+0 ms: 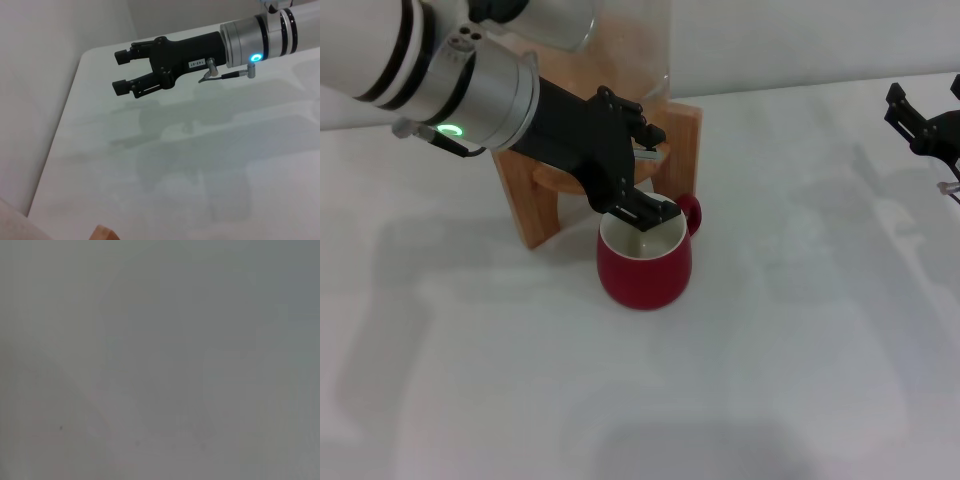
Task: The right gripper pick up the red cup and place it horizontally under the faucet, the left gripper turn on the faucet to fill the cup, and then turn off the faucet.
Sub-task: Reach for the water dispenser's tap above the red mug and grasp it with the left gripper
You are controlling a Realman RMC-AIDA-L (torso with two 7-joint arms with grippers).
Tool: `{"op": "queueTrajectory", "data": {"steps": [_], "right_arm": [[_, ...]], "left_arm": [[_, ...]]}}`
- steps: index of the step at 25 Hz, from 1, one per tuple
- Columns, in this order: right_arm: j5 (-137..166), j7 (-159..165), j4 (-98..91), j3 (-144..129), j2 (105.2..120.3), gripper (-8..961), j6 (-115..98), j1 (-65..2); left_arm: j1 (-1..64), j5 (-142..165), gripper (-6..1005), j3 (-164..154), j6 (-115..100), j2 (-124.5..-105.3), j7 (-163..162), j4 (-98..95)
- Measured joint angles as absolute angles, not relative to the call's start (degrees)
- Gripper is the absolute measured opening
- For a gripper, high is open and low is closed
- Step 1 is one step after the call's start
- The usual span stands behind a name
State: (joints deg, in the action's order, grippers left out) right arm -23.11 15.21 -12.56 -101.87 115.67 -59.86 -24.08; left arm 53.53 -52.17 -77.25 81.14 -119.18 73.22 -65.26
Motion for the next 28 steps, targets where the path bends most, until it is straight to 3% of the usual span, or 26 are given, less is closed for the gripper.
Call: {"op": "queueTrajectory", "data": {"steps": [28], "right_arm": [[-23.1, 15.2, -12.6, -102.0, 115.66, 874, -59.9, -24.0]], "left_arm": [[54.1, -51.1, 814, -77.6, 80.5, -119.09, 74.5, -64.3]]}}
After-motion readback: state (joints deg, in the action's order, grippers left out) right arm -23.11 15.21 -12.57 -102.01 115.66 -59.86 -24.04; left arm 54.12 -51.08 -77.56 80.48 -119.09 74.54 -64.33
